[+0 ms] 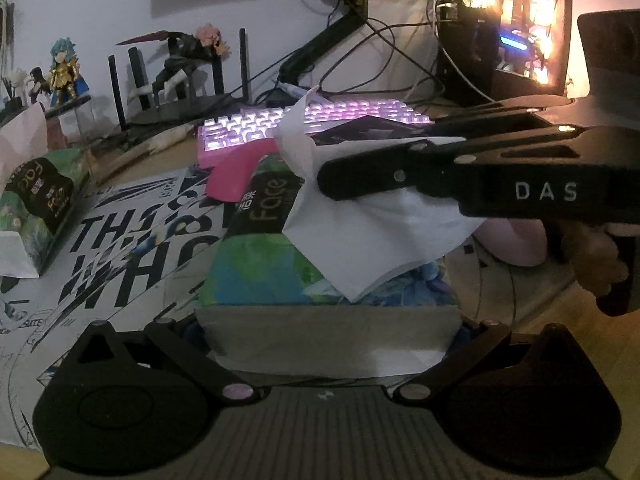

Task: Clean container

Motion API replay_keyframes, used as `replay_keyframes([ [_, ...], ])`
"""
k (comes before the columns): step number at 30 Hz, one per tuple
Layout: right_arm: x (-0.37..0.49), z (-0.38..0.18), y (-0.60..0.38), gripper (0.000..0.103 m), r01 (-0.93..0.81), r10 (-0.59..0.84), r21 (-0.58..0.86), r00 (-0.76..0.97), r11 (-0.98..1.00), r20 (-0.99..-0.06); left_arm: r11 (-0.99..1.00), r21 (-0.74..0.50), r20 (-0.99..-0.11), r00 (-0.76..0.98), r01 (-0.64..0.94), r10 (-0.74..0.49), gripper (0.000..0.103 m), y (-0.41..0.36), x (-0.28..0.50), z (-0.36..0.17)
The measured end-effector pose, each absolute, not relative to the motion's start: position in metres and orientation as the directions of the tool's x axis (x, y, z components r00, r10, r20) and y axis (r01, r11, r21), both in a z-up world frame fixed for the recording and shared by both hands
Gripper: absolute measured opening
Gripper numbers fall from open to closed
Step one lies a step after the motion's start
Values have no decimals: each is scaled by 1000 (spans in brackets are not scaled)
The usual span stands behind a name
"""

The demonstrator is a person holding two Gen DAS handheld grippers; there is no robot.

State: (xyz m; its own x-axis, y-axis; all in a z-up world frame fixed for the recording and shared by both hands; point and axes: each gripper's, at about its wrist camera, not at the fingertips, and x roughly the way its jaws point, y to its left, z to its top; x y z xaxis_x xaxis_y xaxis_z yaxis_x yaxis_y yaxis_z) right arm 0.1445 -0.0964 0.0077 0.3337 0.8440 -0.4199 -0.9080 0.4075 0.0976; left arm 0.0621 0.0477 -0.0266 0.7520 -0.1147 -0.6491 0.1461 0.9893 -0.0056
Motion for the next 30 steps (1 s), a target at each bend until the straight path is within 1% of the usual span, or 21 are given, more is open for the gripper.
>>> replay_keyframes([
  [15,136,-1,-101,5,-912,855,75,348,404,-385,990,0,-651,752,139,-106,103,46,67,-28],
  [25,140,-1,-103,4,-856,804,63,455,514,-382,989,-1,-651,751,146,-112,103,49,67,-28],
  [30,139,-2,-99,5,-879,820,46,423,475,-385,989,-1,-651,751,147,-112,103,48,67,-28],
])
